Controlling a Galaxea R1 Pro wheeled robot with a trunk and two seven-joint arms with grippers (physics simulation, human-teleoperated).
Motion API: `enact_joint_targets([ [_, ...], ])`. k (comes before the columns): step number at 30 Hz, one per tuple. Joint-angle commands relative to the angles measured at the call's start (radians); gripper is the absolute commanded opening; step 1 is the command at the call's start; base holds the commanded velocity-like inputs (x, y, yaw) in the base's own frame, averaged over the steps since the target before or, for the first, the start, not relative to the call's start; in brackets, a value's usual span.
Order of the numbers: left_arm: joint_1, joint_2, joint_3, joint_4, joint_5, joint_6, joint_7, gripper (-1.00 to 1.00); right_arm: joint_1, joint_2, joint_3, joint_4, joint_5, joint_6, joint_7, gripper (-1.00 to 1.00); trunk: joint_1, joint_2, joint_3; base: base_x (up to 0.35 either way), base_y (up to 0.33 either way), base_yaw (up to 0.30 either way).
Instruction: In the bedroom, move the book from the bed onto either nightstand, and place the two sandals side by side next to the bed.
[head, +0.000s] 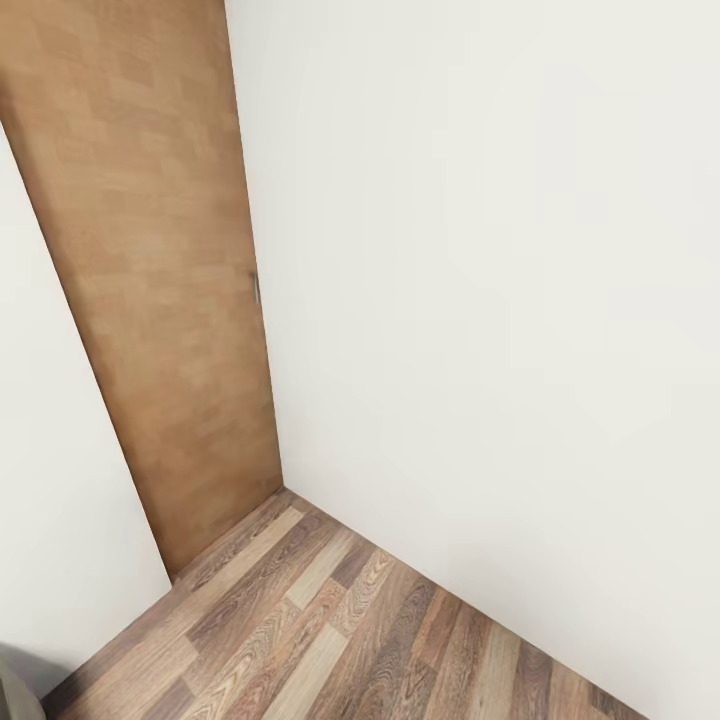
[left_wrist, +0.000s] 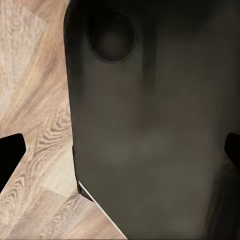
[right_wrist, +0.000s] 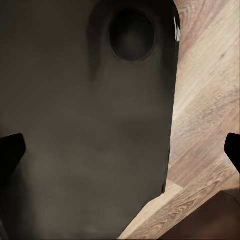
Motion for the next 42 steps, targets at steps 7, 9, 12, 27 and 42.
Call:
enact_joint_targets([
  [7, 0.003, -0.003, 0.000, -0.015, 0.000, -0.002, -0.002, 1.00, -0.001, 0.000, -0.004, 0.002, 0.000, 0.000, 0.017, 1.00, 0.000, 0.000, 0.000, 0.000, 0.000, 0.000],
  [9, 0.003, -0.003, 0.000, -0.016, 0.000, -0.002, -0.002, 1.00, -0.002, -0.001, -0.001, 0.002, 0.001, 0.000, 0.017, 1.00, 0.000, 0.000, 0.000, 0.000, 0.000, 0.000],
  [12, 0.003, -0.003, 0.000, -0.016, 0.000, -0.002, -0.002, 1.00, -0.002, -0.001, -0.002, 0.002, 0.001, 0.000, 0.017, 1.00, 0.000, 0.000, 0.000, 0.000, 0.000, 0.000],
  [27, 0.003, 0.004, 0.002, -0.067, 0.000, -0.061, -0.002, 1.00, -0.002, -0.006, -0.007, -0.007, 0.003, -0.040, 0.016, 1.00, 0.000, 0.000, 0.000, 0.000, 0.000, 0.000],
  [42, -0.020, -0.004, 0.000, -0.530, -0.001, -0.077, 0.005, 1.00, -0.017, -0.014, -0.009, -0.291, 0.002, -0.001, 0.009, 1.00, 0.000, 0.000, 0.000, 0.000, 0.000, 0.000],
])
